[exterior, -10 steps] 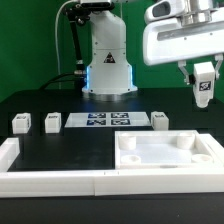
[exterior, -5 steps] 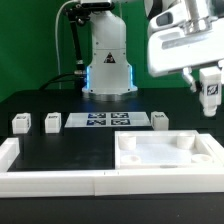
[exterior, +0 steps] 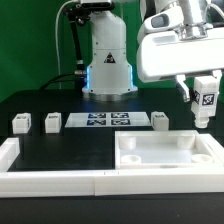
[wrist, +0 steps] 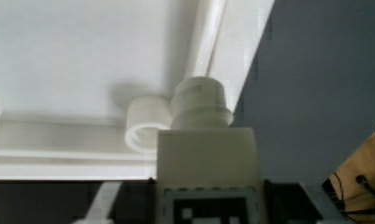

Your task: Assemble square table

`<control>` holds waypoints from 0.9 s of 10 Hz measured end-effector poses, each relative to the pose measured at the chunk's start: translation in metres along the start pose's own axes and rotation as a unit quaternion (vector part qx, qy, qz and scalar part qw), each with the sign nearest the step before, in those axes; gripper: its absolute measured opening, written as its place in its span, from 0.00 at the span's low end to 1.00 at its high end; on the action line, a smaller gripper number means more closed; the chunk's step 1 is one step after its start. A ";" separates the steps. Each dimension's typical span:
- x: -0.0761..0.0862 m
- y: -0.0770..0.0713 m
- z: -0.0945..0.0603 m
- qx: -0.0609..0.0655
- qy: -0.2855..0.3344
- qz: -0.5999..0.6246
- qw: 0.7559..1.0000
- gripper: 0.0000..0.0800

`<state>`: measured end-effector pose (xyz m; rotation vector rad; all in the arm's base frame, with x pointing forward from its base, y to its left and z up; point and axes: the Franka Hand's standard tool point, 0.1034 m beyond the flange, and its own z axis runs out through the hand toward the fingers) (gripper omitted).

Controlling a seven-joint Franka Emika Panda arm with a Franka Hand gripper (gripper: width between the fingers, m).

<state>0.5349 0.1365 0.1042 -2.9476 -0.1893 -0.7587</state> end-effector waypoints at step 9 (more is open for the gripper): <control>0.045 0.036 0.030 -0.011 0.017 -0.029 0.999 0.36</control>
Offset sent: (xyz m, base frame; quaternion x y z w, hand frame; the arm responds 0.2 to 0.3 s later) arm 0.0333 -0.0154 -0.0065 0.0445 0.0089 -0.0375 0.9983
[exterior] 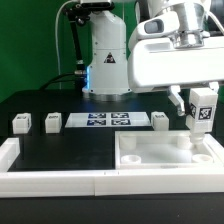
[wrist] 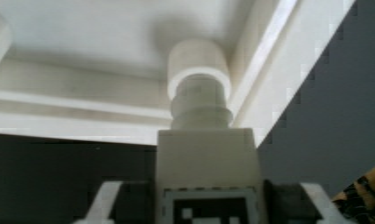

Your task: Assemble square table

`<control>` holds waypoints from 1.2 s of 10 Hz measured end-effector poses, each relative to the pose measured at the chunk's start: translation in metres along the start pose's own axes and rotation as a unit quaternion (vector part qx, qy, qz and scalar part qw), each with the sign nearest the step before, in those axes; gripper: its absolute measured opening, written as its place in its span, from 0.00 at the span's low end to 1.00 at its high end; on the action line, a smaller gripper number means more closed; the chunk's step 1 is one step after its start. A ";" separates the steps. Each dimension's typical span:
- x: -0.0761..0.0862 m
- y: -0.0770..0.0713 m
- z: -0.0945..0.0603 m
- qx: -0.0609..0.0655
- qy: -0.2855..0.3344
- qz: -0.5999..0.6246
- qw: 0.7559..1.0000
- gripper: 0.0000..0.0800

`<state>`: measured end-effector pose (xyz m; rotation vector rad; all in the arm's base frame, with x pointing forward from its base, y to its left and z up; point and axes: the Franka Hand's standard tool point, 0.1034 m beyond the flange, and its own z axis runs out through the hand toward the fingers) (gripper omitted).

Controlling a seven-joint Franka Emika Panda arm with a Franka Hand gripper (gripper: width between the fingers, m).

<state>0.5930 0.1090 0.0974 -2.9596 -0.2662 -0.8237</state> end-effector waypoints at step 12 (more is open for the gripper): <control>-0.007 -0.001 0.029 -0.002 0.004 0.005 1.000 0.36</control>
Offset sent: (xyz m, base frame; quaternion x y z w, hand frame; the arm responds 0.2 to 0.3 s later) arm 0.0000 0.0000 0.0000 0.0000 0.0000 0.0000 1.0000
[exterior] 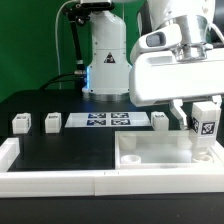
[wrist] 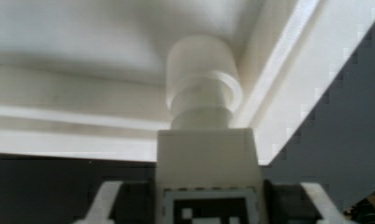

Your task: Assemble square table

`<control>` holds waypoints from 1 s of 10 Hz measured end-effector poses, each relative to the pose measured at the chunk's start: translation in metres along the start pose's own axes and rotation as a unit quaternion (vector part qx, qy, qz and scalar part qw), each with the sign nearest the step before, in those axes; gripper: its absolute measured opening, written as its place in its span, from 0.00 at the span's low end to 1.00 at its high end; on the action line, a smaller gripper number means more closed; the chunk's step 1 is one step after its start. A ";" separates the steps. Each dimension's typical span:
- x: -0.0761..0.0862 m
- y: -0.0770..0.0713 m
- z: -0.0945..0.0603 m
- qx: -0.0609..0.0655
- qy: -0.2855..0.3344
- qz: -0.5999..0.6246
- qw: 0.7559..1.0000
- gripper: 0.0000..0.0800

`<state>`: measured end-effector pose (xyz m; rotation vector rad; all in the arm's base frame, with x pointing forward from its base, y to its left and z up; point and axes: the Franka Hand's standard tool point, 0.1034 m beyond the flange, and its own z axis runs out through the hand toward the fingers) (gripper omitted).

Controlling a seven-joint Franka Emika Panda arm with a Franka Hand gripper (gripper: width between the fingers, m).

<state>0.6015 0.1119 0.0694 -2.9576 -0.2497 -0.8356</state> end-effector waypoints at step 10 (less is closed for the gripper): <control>-0.007 0.001 0.006 -0.003 0.005 0.000 1.000 0.59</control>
Offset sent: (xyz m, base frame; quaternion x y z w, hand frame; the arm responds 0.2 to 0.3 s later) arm 0.0035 0.0021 -0.0093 -0.0020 0.0114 -0.0003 0.9999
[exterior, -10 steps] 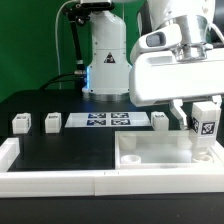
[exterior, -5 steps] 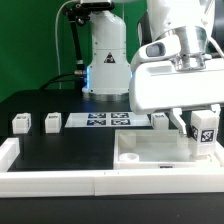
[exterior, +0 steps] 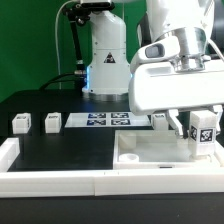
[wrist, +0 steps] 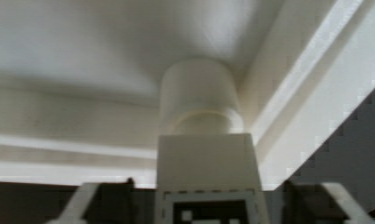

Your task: Assemble square table

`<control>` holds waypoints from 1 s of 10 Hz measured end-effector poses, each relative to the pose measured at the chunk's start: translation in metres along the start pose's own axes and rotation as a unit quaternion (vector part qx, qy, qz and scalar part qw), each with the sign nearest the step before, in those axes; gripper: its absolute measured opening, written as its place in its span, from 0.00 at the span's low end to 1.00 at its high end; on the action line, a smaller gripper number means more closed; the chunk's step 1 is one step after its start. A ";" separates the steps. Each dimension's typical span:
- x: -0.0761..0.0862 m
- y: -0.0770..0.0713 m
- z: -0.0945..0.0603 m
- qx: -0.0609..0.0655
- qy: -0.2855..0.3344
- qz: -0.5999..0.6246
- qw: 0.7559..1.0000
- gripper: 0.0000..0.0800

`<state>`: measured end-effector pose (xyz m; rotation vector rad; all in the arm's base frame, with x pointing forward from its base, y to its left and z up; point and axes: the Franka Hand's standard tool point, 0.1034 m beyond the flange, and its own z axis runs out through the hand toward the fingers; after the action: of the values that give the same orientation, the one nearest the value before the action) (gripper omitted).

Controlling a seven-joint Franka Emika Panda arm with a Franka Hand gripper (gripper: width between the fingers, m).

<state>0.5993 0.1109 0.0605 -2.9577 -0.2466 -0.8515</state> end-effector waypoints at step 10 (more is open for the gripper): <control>0.015 0.000 -0.014 0.002 0.002 0.001 1.000 0.81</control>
Offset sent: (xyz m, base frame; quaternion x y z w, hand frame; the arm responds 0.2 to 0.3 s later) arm 0.0000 0.0000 0.0000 0.0000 0.0000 0.0000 1.0000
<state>0.6045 0.1114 0.0798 -2.9526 -0.2459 -0.8548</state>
